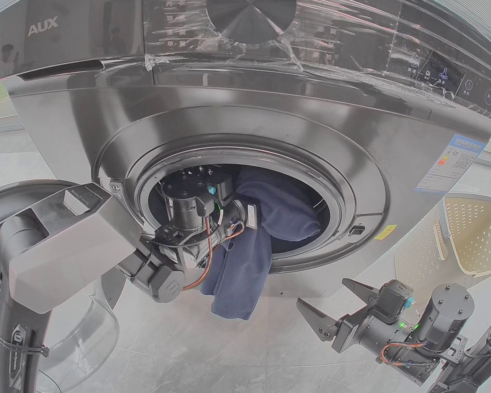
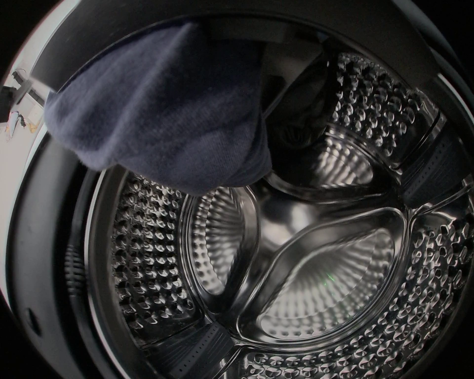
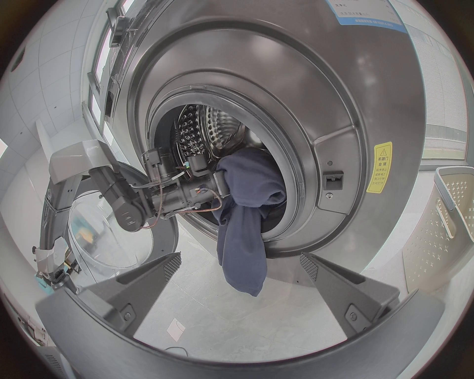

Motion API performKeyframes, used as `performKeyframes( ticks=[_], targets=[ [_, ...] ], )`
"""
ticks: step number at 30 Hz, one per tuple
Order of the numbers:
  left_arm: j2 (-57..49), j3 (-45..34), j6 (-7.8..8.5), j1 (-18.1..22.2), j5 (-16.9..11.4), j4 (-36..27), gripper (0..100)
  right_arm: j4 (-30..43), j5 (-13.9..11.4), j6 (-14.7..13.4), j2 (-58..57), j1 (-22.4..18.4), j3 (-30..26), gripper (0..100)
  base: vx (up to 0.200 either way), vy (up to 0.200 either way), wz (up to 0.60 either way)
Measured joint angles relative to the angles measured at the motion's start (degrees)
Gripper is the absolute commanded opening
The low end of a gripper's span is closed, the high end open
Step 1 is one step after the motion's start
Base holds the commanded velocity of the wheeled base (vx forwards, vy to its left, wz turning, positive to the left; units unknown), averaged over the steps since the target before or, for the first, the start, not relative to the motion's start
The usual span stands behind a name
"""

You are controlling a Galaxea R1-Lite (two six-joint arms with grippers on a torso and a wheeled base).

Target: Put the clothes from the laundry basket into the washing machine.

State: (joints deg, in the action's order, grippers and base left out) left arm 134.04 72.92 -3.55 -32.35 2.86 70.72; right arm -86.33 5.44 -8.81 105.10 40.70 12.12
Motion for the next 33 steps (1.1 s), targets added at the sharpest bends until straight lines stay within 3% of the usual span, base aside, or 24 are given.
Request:
performKeyframes(
  ticks=[9, 13, 14, 19, 24, 29, 33],
  targets=[
    [5.85, 17.13, 0.11, 1.66, 4.19, -6.31, 0, -0.1, 0.0, 0.01, 0.0, 0.15, -0.07, 100, 0.0, 0.0, 0.0],
    [7.31, 20.43, 0.0, 2.4, 5.36, -7.9, 0, -0.12, 0.0, 0.01, -0.02, 0.26, -0.07, 100, 0.0, 0.0, 0.0],
    [7.5, 20.57, -0.04, 2.49, 5.51, -8.09, 100, -0.13, 0.0, 0.01, -0.05, 0.26, -0.05, 100, 0.0, 0.0, 0.0],
    [7.17, 19.22, -0.85, 2.69, 5.86, -9.61, 100, -0.23, 0.0, 0.06, -0.11, 0.15, 0.06, 100, 0.0, 0.0, 0.0],
    [5.44, 14.31, -3.34, 2.34, 5.73, -12.29, 100, -0.23, 0.02, 0.06, -0.11, 0.26, 0.06, 100, 0.0, 0.0, 0.0],
    [1.74, 6.73, -5.49, 0.85, 3.56, -17.43, 100, -0.23, 0.02, 0.04, -0.13, 0.37, 0.12, 100, 0.0, 0.0, 0.0],
    [-0.51, 2.44, -6.06, -0.35, 2.06, -19.26, 100, -0.18, 0.02, 0.01, -0.11, 0.77, 0.11, 100, 0.0, 0.0, 0.0]
  ],
)
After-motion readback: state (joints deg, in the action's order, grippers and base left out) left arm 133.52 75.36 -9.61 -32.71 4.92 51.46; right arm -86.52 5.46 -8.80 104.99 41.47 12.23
